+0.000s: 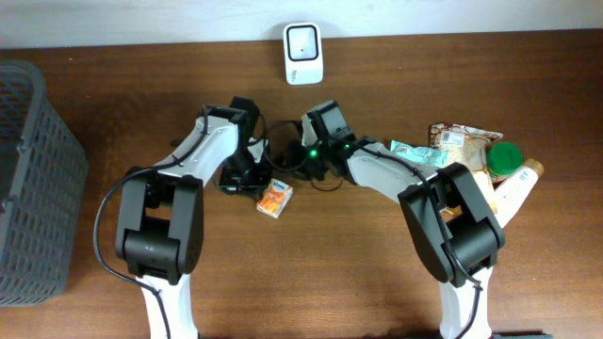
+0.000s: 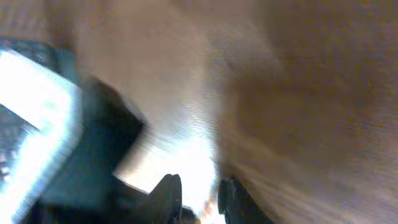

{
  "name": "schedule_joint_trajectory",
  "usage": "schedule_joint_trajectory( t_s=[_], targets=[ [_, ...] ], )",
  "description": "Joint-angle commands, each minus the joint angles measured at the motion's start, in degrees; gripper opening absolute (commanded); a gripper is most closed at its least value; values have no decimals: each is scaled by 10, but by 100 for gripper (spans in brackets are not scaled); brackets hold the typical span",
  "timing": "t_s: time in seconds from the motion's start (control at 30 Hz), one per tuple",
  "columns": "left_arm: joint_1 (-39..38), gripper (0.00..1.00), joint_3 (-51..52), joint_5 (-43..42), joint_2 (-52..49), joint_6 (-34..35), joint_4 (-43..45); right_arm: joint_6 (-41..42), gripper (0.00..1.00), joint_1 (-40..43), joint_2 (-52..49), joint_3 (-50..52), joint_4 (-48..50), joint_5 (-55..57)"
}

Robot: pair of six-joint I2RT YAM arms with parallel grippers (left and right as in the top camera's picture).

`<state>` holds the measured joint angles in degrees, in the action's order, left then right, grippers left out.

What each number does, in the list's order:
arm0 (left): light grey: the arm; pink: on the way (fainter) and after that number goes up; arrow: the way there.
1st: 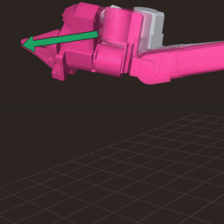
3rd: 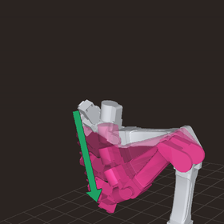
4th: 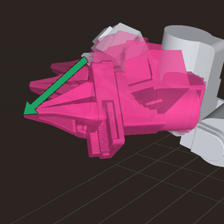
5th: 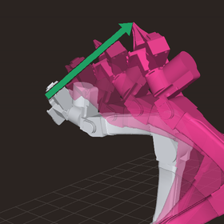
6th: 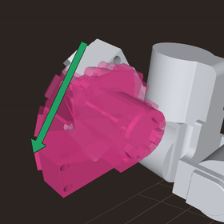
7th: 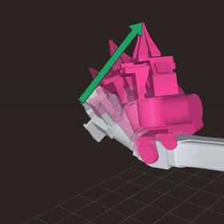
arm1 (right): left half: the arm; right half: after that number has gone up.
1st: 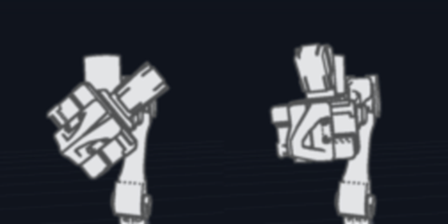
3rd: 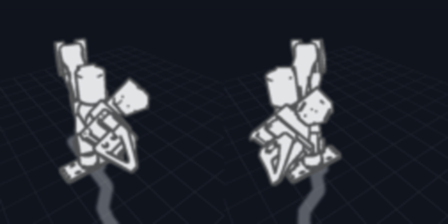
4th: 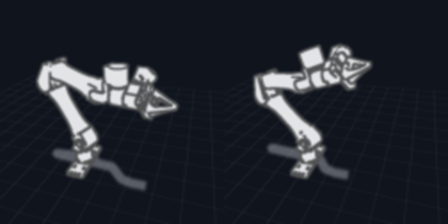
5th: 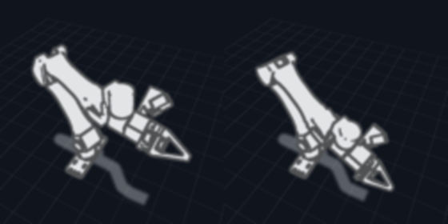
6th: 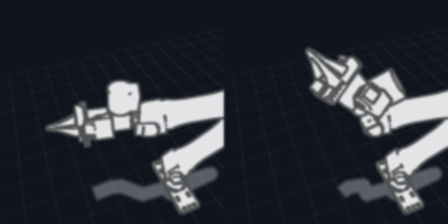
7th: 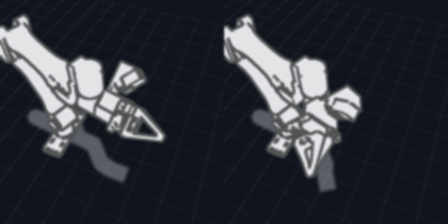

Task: Scan the item barcode
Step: 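Grasp the orange tissue pack with the right gripper and lift it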

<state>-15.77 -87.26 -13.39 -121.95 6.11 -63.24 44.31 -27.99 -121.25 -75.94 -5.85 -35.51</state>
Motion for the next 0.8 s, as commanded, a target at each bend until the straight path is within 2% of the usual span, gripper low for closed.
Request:
schedule_joint_trajectory(
  t_s=[0.0,0.13,0.27,0.3,0.33,0.4,0.53,0.73,0.77],
  targets=[
    [-22,5,3,-23,-2,5,-7,23,30,12,-7,-4,19,-8],
    [-13,9,3,-20,-2,5,11,19,42,93,9,-9,-40,-37],
    [12,31,3,-20,-2,5,54,-50,48,135,37,-9,-148,-79],
    [17,32,3,-21,-2,6,68,-57,48,133,40,-9,-195,-84],
    [20,32,3,-20,-2,7,79,-64,48,125,40,-8,-242,-100],
    [23,30,3,-17,-2,7,88,-66,47,95,39,1,-270,-99],
    [35,30,3,38,-2,32,103,-59,47,30,38,8,-270,-53],
    [109,29,3,43,-2,46,150,0,46,-44,35,8,-246,70],
    [119,29,3,43,-2,46,154,12,42,-51,31,8,-237,75]
  ],
)
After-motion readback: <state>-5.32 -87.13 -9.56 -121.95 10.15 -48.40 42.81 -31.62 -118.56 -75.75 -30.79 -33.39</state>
